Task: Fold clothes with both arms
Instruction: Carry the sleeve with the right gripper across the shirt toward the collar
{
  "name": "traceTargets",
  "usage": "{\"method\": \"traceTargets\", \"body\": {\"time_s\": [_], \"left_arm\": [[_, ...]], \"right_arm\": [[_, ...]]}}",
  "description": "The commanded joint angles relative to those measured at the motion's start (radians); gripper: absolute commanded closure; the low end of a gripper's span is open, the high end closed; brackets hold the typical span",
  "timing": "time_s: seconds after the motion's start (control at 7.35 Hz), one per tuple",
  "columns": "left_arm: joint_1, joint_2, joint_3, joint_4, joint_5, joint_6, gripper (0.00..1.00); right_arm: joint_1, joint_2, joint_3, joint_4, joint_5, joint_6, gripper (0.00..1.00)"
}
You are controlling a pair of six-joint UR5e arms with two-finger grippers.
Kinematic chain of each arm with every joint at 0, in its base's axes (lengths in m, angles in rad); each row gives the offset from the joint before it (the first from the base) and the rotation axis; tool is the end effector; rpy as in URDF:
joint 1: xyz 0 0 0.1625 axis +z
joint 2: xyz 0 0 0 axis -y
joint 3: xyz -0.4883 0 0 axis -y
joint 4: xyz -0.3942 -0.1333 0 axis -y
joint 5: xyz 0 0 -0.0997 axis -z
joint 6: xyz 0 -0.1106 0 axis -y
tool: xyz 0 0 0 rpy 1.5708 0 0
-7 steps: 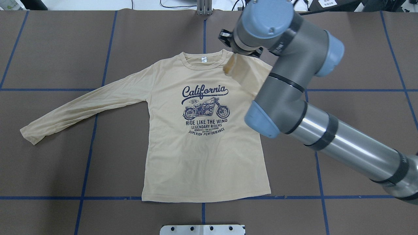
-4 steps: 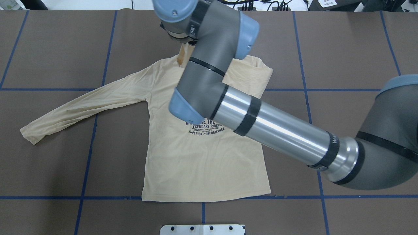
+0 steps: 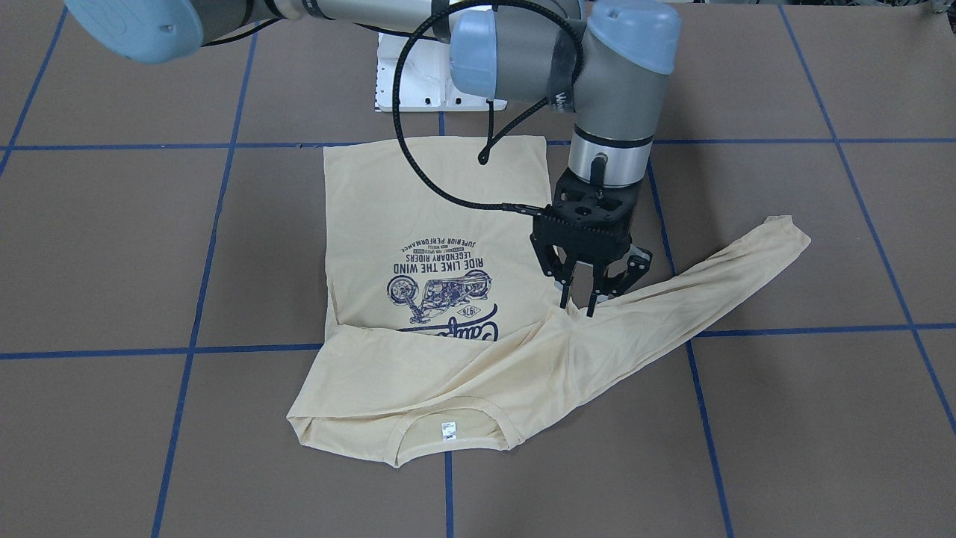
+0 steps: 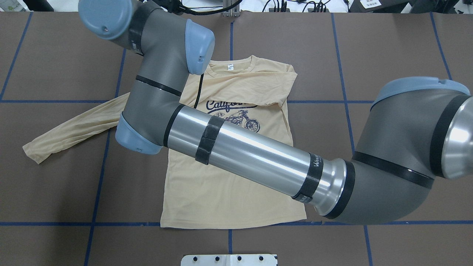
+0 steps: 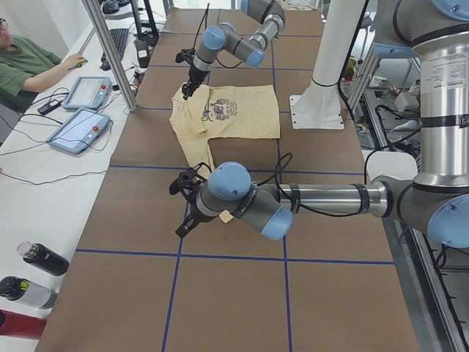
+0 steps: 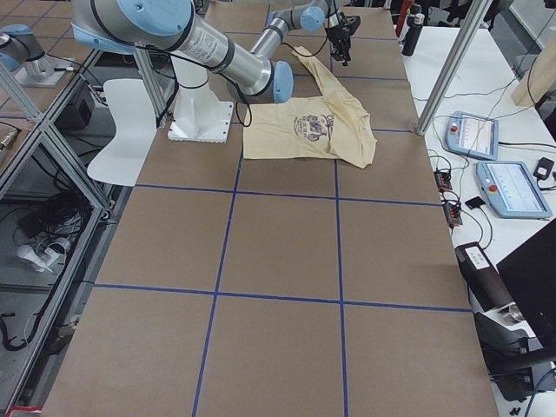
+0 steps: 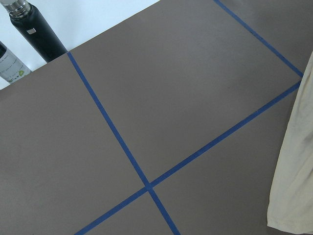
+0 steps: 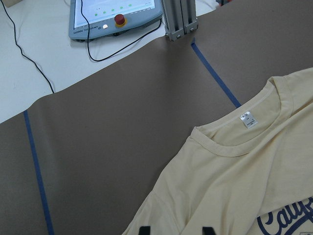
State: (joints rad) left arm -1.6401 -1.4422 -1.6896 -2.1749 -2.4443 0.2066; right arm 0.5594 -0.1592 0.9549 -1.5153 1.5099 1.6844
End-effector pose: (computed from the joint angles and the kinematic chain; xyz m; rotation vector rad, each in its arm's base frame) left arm -0.0798 -0.4495 0.6536 0.6693 0.7654 0.3846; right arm -0.6942 -0.5999 -0.0439 0.2487 -0.8333 0.6569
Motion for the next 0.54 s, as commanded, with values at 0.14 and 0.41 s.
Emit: {"method": "traceTargets", "body": {"time_s": [0.14, 0.41], "left_arm": [[0.017, -0.123, 0.080, -0.025, -0.011, -0.086, 0.00], [0.092, -0.129, 0.087, -0.106, -0.002, -0.200, 0.00]], "right_arm": [[0.133, -0.070, 0.026, -0.028, 0.237, -0.125, 0.01], [0.215, -0.309, 0.245, -0.037, 0.308, -0.277, 0.01]]}}
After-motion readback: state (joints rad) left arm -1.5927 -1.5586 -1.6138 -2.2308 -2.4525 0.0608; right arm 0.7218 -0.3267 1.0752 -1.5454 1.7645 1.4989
